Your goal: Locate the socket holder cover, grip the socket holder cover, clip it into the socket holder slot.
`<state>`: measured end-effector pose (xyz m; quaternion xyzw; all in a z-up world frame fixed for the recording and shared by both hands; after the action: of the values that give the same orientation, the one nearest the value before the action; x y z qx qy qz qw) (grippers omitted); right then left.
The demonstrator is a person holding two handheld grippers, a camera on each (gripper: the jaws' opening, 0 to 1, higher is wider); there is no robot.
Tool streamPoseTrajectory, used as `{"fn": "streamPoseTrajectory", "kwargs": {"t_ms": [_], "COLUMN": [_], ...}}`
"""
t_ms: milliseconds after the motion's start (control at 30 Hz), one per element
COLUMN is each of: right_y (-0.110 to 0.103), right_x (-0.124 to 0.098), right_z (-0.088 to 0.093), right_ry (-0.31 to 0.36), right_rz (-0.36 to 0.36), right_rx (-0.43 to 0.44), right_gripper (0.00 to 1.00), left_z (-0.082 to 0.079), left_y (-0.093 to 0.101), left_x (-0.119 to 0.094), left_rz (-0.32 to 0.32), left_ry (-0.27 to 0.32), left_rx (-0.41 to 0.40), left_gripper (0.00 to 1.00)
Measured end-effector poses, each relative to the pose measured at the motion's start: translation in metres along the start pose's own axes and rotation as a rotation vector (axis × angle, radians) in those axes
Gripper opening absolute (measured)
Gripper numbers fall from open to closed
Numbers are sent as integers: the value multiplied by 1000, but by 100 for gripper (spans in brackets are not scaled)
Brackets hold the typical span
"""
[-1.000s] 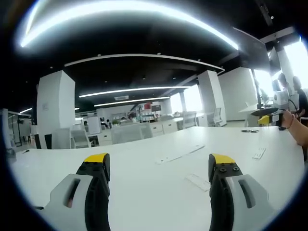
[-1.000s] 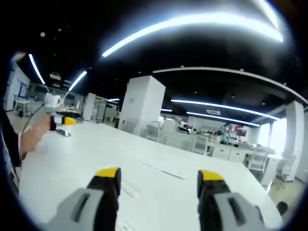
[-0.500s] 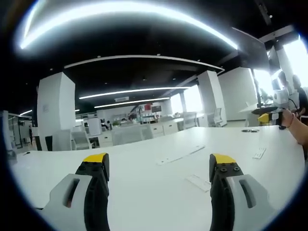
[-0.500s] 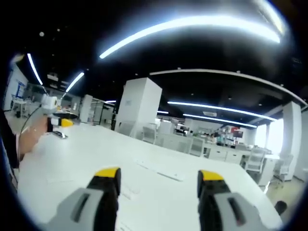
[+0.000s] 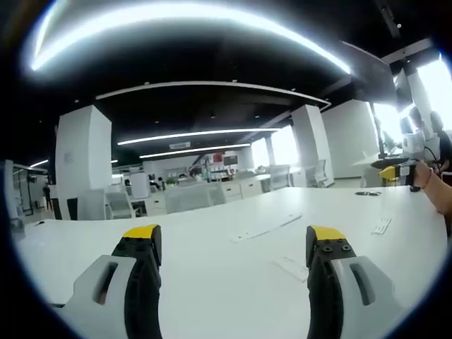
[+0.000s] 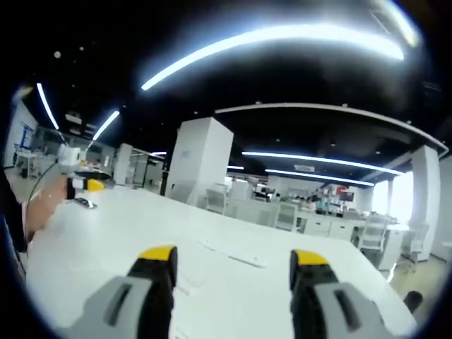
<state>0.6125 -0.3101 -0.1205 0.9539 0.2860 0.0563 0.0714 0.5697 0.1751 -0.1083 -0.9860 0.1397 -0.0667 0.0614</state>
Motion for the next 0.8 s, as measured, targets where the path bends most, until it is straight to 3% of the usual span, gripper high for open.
{"fn": "streamPoseTrajectory", "kwargs": {"t_ms": [533,800], "right_y": [-4,-2], "right_x": [-1,1], "right_z": [-2,-2], "right_ry": [9,27], "right_rz": [-17,-40], "right_rx": [-14,-14], "right_gripper": [65,65], "left_z": [-3,-1], "left_y": [2,1], "left_x": [-1,0], "left_rz": [0,18], "left_ry": [9,8], "left_rx": [18,-24], "left_gripper": [83,82]}}
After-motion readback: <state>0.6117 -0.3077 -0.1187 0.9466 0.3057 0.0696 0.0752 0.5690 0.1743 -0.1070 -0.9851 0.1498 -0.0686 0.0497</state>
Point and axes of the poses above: the point that each gripper's makers call its tool centre point, and the gripper's own axes: x roughly forward along the fingers, y roughly to its right, z roughly out of its underside, the point moved 9 cm from there along -x, roughly backward along the fingers, and after that the axes turned 1 degree about y, right-handed, at the moved point
